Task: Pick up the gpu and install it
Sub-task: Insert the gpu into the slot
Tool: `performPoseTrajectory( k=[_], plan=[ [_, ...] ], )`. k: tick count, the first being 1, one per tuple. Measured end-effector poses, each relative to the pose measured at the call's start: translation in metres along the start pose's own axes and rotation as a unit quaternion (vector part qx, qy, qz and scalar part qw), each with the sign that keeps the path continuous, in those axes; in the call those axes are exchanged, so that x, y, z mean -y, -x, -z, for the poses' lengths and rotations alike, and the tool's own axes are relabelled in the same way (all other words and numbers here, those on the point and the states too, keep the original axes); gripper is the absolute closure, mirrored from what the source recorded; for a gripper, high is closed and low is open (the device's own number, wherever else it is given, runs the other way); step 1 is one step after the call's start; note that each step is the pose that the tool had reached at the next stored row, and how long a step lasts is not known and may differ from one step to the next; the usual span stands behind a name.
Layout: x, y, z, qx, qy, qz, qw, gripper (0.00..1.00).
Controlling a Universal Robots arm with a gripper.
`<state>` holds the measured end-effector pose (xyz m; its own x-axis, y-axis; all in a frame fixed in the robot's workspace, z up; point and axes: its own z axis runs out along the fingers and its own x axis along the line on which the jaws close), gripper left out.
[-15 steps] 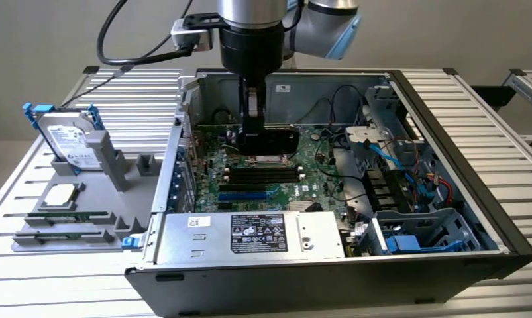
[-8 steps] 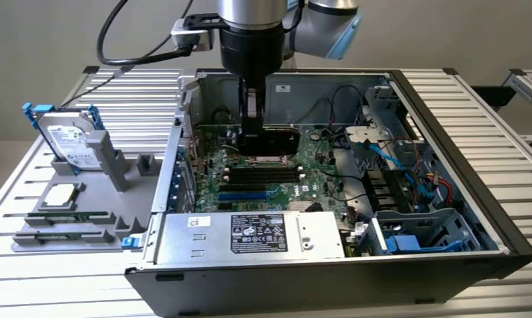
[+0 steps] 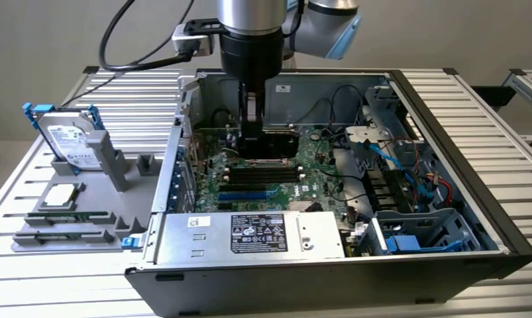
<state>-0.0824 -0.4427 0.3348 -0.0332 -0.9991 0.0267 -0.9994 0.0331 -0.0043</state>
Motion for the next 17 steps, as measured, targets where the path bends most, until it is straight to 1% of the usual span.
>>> performPoseTrajectory(
  k=[6, 17],
  plan=[
    [-0.0018, 0.0, -0.0039, 0.0, 0.0, 0.0, 1.0, 0.73],
    [-0.0055, 0.0, -0.0175, 0.0001, 0.0, 0.0, 1.0, 0.73]
  ],
)
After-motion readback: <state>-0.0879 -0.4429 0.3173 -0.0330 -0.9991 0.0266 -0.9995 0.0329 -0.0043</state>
